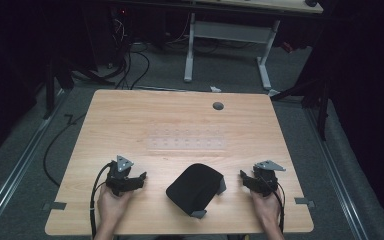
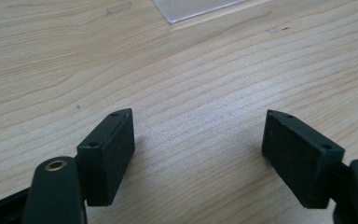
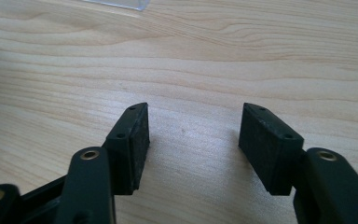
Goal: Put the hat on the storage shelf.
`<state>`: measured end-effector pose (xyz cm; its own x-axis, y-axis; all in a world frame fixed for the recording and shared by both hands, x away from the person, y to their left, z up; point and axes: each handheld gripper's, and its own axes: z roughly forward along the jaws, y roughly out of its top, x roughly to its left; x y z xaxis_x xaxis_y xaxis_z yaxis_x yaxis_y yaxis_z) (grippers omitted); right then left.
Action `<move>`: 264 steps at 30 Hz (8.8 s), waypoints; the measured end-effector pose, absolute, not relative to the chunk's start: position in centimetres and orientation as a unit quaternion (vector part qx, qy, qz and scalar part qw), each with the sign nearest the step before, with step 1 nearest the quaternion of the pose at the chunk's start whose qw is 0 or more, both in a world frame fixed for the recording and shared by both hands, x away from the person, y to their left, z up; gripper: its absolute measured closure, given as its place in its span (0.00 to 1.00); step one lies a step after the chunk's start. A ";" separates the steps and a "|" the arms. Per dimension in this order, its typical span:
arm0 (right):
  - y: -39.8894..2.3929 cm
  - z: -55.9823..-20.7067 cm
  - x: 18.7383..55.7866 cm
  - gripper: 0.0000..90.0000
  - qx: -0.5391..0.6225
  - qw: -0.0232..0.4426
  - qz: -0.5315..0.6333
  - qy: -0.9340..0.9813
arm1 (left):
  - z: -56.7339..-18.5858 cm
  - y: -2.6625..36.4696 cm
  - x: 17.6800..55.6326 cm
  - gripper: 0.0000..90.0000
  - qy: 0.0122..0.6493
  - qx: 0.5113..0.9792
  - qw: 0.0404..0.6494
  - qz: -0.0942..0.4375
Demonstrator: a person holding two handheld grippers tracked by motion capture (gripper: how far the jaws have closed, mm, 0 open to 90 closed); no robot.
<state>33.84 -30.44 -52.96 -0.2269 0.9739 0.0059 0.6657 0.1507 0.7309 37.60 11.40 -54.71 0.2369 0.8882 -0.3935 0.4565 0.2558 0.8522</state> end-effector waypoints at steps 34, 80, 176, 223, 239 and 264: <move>-29.3 -50.4 29.9 0.54 0.519 0.205 0.399 0.728 | -54.7 11.4 37.6 0.29 0.583 0.577 0.535 0.201; -22.3 -50.8 32.0 0.48 0.437 0.103 0.430 0.783 | -54.7 11.4 37.6 0.29 0.583 0.578 0.535 0.200; -23.8 -45.8 33.2 0.94 0.442 0.037 0.491 0.750 | -49.8 6.0 32.1 0.28 0.434 0.655 0.604 0.134; -22.1 -44.5 33.4 0.93 0.438 0.024 0.484 0.757 | -48.0 4.1 30.7 0.50 0.372 0.678 0.613 0.164; -21.9 -43.9 33.5 0.88 0.429 0.017 0.516 0.741 | -47.3 2.5 29.9 0.83 0.339 0.702 0.616 0.109; -25.0 -46.3 32.9 0.48 0.464 0.098 0.502 0.724 | -45.8 4.1 29.6 0.95 0.371 0.685 0.626 0.023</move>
